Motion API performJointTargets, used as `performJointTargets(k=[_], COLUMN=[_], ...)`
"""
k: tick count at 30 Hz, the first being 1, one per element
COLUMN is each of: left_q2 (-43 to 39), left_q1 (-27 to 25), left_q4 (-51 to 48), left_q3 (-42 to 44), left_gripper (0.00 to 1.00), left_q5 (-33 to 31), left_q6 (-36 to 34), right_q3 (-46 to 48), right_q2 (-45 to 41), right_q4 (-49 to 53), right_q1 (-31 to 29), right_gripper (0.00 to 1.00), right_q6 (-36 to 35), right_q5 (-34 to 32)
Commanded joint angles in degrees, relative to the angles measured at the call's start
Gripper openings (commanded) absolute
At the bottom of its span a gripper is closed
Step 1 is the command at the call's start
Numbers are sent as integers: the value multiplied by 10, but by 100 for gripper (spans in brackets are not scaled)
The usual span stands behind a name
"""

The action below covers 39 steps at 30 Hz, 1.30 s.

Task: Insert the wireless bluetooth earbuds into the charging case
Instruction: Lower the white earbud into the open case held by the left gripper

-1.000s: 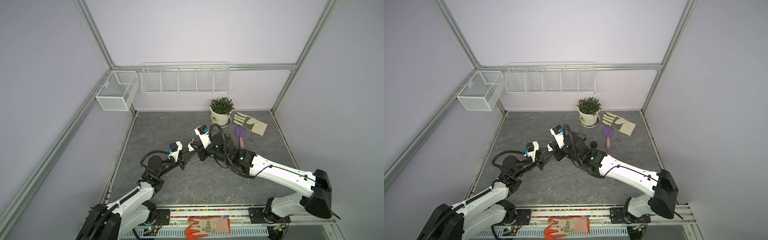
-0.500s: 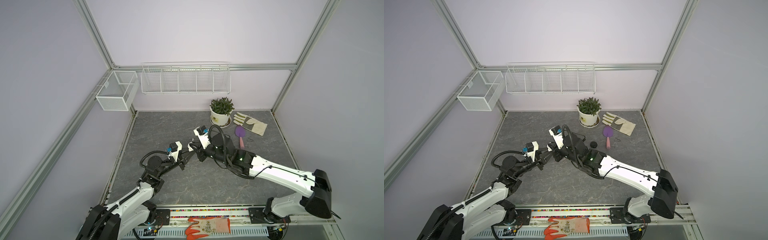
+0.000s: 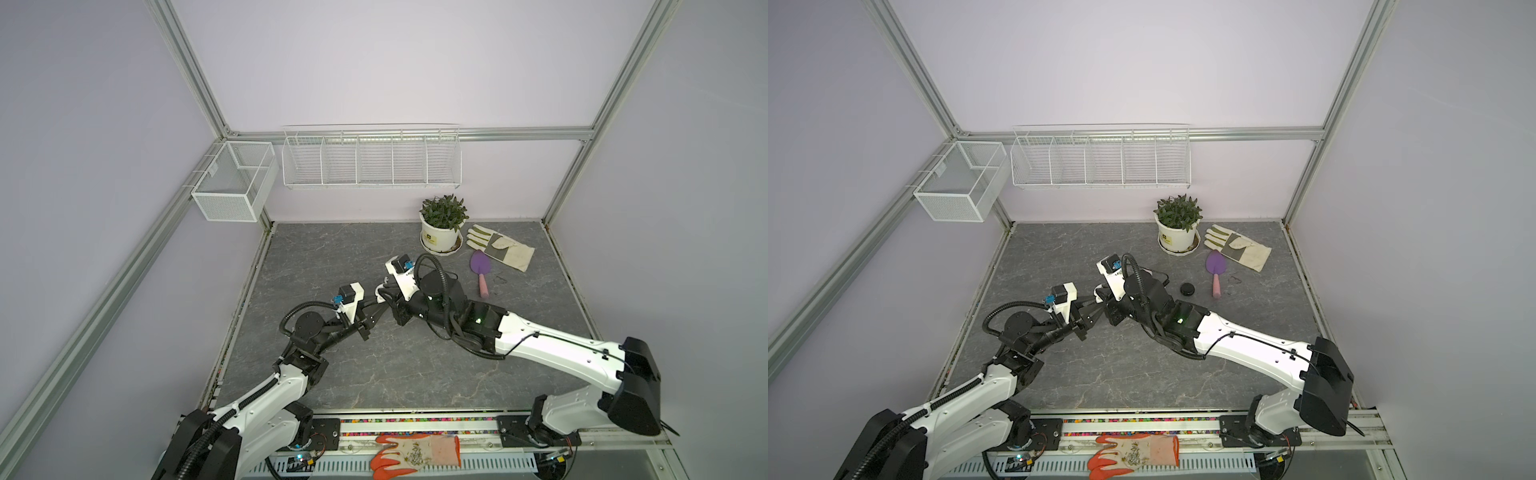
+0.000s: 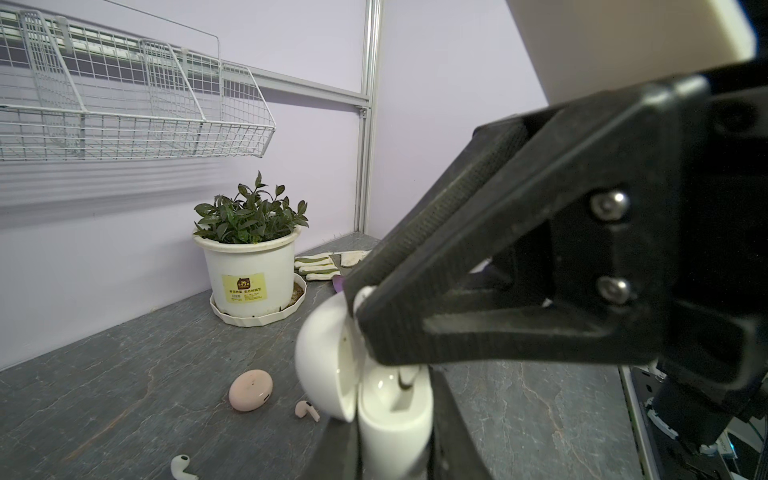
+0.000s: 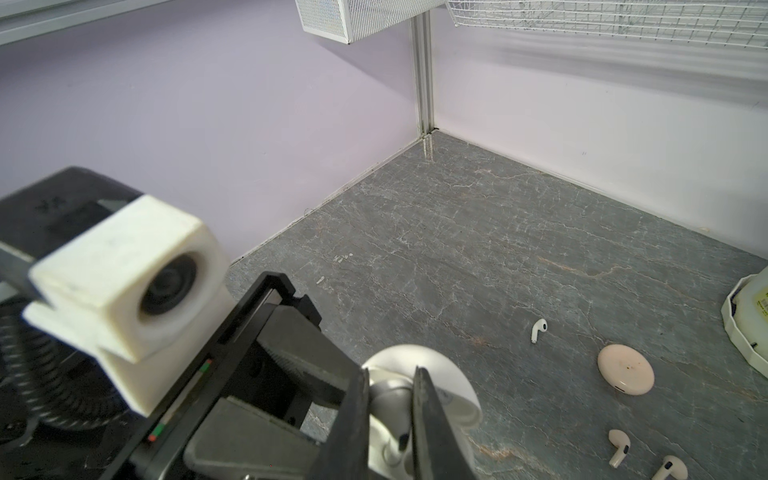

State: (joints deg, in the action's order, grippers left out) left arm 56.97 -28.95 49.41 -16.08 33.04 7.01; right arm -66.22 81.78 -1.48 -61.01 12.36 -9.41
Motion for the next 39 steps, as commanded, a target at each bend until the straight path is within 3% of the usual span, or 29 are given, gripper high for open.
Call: performJointTargets(k=[1, 21, 28, 32, 39], left_q2=[-8, -12, -13, -15, -18], left_q1=[-2, -3, -2, -2, -2], left_q4=[10, 7, 5, 2, -5], left_q3=[6, 5, 5, 5, 11], left_gripper=[0, 0, 0, 0, 0], left_q5=[0, -3, -3, -3, -3], left_q6=[0, -1, -2, 1, 7], right_q3=[12, 7, -5, -22, -37], right_q2=[3, 15, 12, -2, -62], right_q4=[-19, -3, 10, 43, 103], right_q1=[-5, -9, -9, -9, -5], right_gripper=[16, 22, 30, 38, 39], right_q6=[-11, -13, -16, -16, -5], right_q5=[-10, -9, -6, -6, 33])
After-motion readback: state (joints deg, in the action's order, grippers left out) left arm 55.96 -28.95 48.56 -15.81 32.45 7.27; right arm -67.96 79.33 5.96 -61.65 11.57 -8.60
